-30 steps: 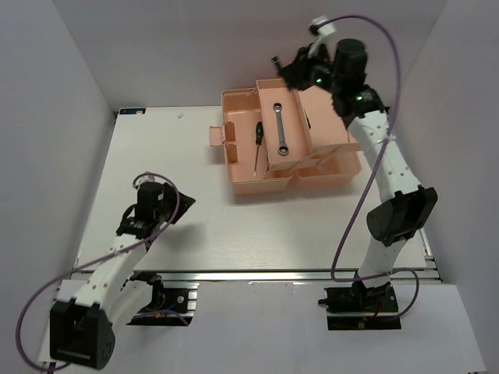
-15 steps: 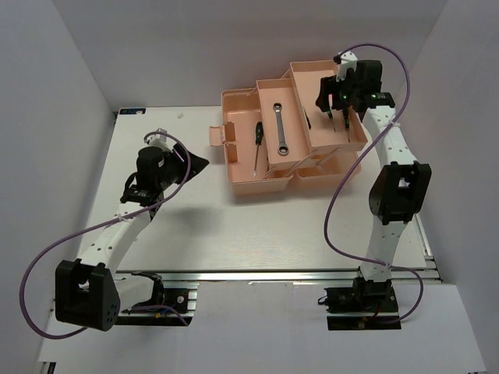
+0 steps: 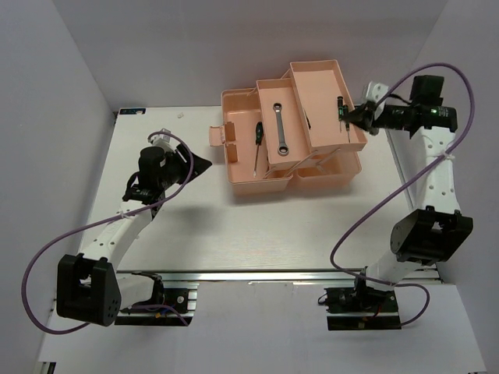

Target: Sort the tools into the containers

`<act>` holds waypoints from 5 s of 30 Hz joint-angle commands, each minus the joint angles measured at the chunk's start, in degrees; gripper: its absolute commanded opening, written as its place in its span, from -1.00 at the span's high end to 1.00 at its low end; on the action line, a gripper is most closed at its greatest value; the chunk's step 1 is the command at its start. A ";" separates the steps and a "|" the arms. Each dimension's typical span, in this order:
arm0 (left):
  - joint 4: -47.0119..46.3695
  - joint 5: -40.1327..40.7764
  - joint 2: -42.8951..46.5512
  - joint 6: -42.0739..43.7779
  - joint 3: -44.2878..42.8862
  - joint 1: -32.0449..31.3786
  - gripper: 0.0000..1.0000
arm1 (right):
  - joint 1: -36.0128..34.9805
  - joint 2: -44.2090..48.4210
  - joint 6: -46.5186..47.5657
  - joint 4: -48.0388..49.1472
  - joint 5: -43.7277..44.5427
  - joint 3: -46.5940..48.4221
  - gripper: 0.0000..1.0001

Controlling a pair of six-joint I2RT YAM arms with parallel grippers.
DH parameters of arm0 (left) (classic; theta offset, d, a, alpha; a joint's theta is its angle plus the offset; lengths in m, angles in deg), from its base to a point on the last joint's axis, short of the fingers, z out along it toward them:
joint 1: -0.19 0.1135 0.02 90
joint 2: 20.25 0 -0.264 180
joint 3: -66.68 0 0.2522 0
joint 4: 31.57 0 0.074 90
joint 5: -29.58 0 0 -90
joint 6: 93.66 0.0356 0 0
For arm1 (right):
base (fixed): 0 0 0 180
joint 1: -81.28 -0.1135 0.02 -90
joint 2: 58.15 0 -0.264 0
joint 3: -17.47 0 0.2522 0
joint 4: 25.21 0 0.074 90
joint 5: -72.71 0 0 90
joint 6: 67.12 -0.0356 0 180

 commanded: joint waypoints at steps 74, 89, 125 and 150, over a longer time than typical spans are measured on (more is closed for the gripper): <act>-8.31 -12.19 -14.06 -0.66 -18.95 -1.04 -0.22 | -25.80 2.93 22.64 5.51 62.66 -22.85 1.00; -9.19 -13.24 -14.59 -1.36 -17.89 -1.65 -0.22 | -30.11 -1.56 16.67 4.90 72.86 -22.40 0.46; -4.45 -11.92 -9.67 -0.31 -15.34 -1.65 -0.23 | 11.55 -2.85 -79.93 25.82 25.66 -17.41 -0.25; 5.48 -5.86 1.32 0.57 -11.04 -1.65 -0.23 | -3.65 -24.40 -66.84 26.78 41.30 -8.17 -0.11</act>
